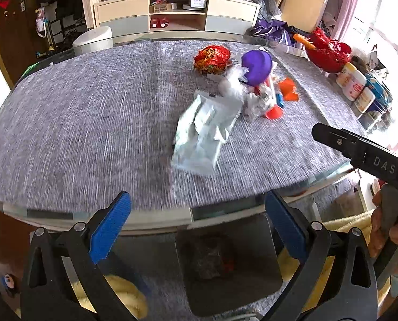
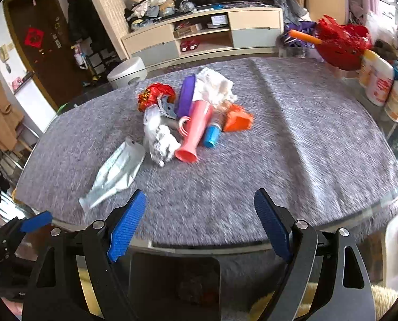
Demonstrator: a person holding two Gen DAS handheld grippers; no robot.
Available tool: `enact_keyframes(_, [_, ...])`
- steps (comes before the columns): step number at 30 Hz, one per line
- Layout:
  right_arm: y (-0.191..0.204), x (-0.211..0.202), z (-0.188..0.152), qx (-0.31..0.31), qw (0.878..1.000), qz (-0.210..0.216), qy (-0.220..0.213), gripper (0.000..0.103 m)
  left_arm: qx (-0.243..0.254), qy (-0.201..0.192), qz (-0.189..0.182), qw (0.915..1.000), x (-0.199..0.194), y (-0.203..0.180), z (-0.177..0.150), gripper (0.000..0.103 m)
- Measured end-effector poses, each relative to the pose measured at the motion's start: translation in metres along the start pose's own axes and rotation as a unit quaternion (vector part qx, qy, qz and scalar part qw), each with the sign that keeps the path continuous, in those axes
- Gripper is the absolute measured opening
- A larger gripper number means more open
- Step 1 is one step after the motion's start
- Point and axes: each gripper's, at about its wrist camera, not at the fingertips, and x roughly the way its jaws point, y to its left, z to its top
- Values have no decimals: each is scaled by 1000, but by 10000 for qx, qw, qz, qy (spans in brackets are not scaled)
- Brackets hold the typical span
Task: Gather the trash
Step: 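Grasp the white-green printed packet with the left tool while the right tool approaches the foil ball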
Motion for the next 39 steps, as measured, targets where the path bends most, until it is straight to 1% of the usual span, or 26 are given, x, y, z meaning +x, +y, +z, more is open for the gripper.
enact_keyframes(7, [11,34,22,-43,9998,175,102,82,-10,122,22,9999,32,5,26,95])
enact_keyframes(9, [14,42,28,-73,9996,237,119,76,5,143,1,9999,39,6,31,95])
enact_keyframes(11, [18,50,34,-67,9993,319,158,67,12,155,-12,9999,44,6,34,95])
enact_keyframes(15, [23,60,40,-144,9991,334,212,61,37,204,-52,9998,55,6,41,94])
enact_keyframes(16, [24,62,41,-159,9991,337,225,58,42,229,-65,9997,59,6,42,93])
enact_keyframes(18, [26,66,41,-179,9989,350,274,55,44,301,-111,9995,66,5,43,86])
enact_keyframes(20, [26,68,41,-225,9989,312,273,51,56,357,-124,9993,72,4,42,84])
enact_keyframes(23, [27,70,41,-252,9988,310,267,46,224,315,18,9993,76,-2,41,84])
enact_keyframes(24, [27,69,41,-266,9989,300,253,45,270,295,68,9992,76,-3,41,82])
enact_keyframes(25, [27,68,41,-287,9989,282,228,41,306,271,131,9991,76,-4,41,79])
enact_keyframes(27, [26,67,41,-288,9991,269,185,37,358,227,295,9987,75,-3,41,62])
enact_keyframes(28, [26,66,41,-290,9991,278,160,33,337,204,361,9986,73,-1,42,57])
enact_keyframes(29, [27,67,43,-290,9990,306,161,24,282,204,355,9988,72,2,42,53])
enact_keyframes(30, [27,66,43,-288,9989,314,186,21,250,207,345,9989,71,4,43,46])
enact_keyframes(31, [27,66,43,-296,9989,314,191,21,230,200,383,9988,70,7,43,43])
enact_keyframes(34, [28,63,43,-314,9988,318,185,19,191,198,349,9990,66,11,42,40])
enact_keyframes(35, [28,60,43,-300,9989,330,162,18,186,193,341,9991,65,11,41,38])
enact_keyframes(36, [27,57,43,-294,9989,341,132,18,174,178,314,9992,63,11,40,34])
enact_keyframes(39, [28,48,44,-296,9989,357,59,17,138,107,178,9997,55,11,38,28])
